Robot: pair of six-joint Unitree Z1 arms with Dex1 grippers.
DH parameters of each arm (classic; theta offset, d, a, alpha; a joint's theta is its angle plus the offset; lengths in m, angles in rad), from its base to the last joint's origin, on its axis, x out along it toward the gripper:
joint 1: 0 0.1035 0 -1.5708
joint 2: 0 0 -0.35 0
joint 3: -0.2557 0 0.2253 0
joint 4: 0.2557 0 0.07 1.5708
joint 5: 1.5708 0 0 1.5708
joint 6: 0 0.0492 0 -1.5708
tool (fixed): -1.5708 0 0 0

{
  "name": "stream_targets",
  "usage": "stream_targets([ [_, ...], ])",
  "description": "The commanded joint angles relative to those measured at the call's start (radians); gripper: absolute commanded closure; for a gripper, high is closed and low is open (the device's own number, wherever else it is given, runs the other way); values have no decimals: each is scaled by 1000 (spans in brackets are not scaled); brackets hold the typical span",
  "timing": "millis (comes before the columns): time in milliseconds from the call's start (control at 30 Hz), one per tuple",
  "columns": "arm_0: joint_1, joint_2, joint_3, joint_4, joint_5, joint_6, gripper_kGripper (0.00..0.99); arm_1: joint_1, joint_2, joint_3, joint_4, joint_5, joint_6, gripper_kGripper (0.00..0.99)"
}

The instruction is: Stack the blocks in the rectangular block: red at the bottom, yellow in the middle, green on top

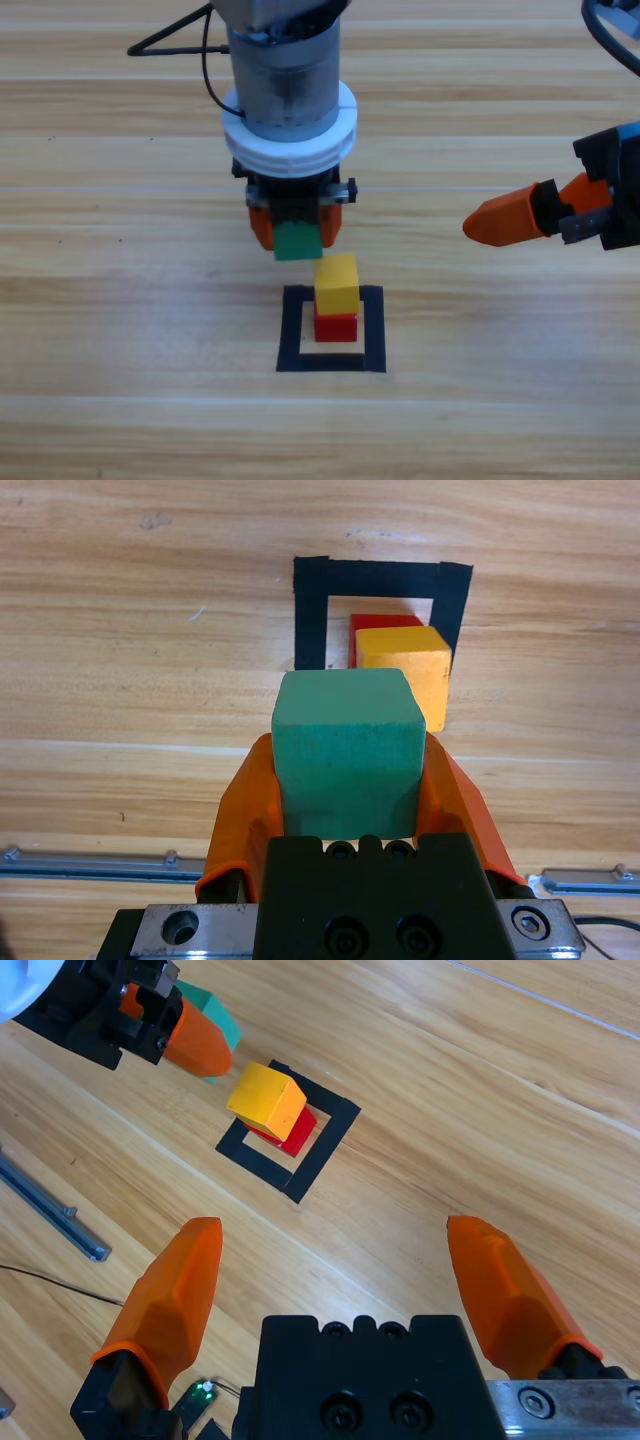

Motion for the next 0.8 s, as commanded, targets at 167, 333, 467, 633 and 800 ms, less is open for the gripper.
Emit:
stream_targets([
  [167, -55, 100, -52, 4, 5, 23, 987, 20, 48, 30, -22, 13, -12, 0],
  [333, -58, 118, -67, 4, 6, 31, 987, 20, 46, 30, -22, 11, -12, 0],
  [467, -58, 127, -72, 4, 12, 35, 987, 20, 46, 30, -21, 11, -12, 0],
  [633, -58, 138, -84, 4, 14, 41, 988, 20, 45, 30, -22, 10, -12, 0],
  [800, -58, 149, -93, 4, 14, 44, 988, 20, 45, 30, -21, 10, -12, 0],
])
